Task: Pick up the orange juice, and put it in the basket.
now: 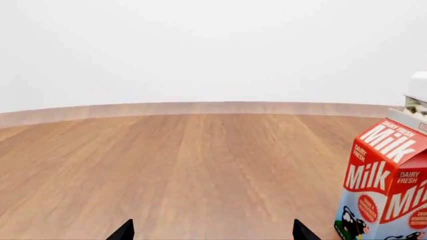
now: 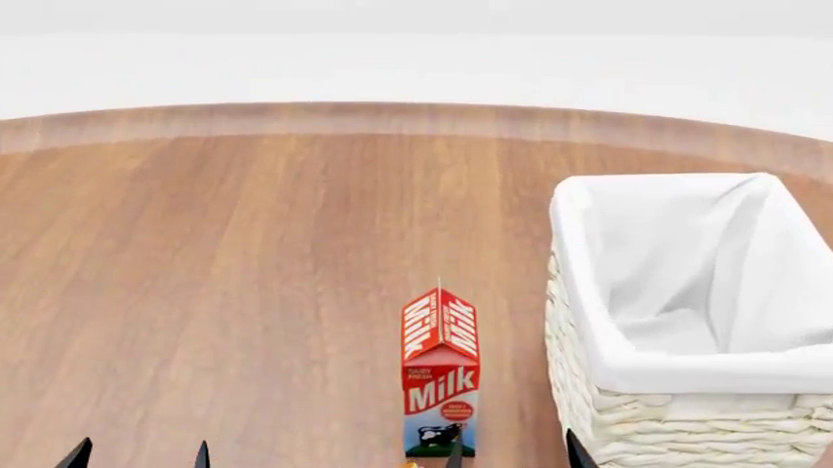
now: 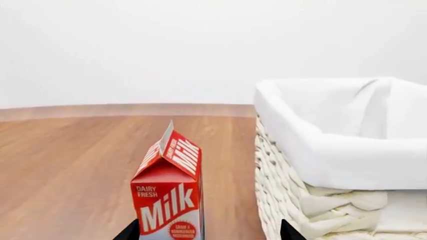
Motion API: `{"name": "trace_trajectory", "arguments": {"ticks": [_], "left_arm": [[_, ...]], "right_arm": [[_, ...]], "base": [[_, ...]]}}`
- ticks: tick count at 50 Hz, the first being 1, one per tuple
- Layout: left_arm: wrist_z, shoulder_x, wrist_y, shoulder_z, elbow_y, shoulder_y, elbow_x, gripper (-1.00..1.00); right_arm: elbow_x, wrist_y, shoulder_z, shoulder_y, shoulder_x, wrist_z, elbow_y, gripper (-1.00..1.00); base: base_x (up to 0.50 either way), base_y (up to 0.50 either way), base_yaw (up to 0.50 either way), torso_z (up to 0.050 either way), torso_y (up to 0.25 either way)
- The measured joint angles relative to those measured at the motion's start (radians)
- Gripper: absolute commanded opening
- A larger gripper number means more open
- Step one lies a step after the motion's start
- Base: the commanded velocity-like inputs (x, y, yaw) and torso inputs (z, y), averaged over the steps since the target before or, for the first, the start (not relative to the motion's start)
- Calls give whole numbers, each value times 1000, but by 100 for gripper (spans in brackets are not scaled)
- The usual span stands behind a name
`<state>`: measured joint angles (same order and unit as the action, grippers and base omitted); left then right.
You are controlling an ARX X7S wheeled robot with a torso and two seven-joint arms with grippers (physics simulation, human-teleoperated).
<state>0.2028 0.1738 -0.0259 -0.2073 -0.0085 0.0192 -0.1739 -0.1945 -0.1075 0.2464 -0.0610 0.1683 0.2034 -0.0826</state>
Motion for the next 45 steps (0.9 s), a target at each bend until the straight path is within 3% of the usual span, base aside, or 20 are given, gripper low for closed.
{"name": "trace_trajectory", "arguments": {"ticks": [45], "left_arm": [[22,18,-6,-23,-2,4,-19,100]], "right_arm": [[0,13,91,141,49,3,-153,100]], "base": [[0,0,0,0,0]]}}
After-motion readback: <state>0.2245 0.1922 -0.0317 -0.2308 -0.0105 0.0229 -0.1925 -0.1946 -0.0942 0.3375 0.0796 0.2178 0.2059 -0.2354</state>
